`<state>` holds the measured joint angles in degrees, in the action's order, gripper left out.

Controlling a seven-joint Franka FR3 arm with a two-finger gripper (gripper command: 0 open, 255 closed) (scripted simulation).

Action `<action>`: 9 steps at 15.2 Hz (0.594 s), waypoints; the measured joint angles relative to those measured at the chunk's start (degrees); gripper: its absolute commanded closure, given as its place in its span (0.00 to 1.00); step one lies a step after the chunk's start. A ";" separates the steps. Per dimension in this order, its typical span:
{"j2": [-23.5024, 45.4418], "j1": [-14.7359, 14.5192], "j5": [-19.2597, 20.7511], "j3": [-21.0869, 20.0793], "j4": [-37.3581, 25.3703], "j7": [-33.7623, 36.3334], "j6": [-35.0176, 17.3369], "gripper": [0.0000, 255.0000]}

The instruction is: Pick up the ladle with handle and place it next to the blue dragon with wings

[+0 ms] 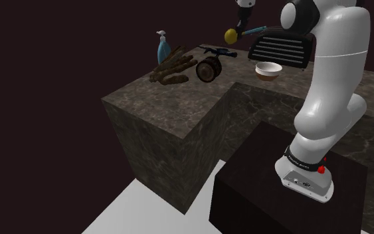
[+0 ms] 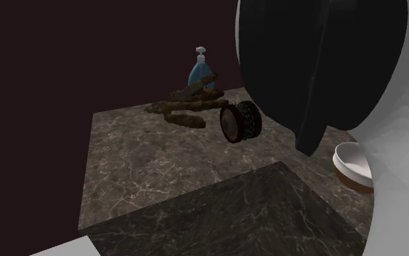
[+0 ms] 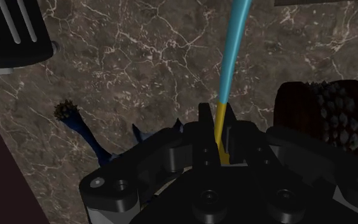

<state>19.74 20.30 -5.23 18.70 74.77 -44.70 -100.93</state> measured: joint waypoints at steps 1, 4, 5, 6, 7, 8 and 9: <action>0.29 0.40 -0.20 0.11 0.13 -0.55 -0.39 1.00; 0.37 0.57 -0.31 0.17 2.20 -1.02 -2.50 1.00; 0.39 0.56 -0.34 0.15 3.01 -1.09 -3.33 1.00; 0.45 0.54 -0.37 0.14 3.61 -1.13 -3.99 1.00; 0.32 0.43 -0.33 0.11 4.56 -1.07 -4.81 1.00; 0.23 0.41 -0.33 0.12 5.48 -1.16 -5.62 1.00; 0.18 0.34 -0.32 0.10 6.39 -1.15 -6.51 1.00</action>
<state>19.92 20.63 -5.54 18.80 81.16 -45.85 -107.44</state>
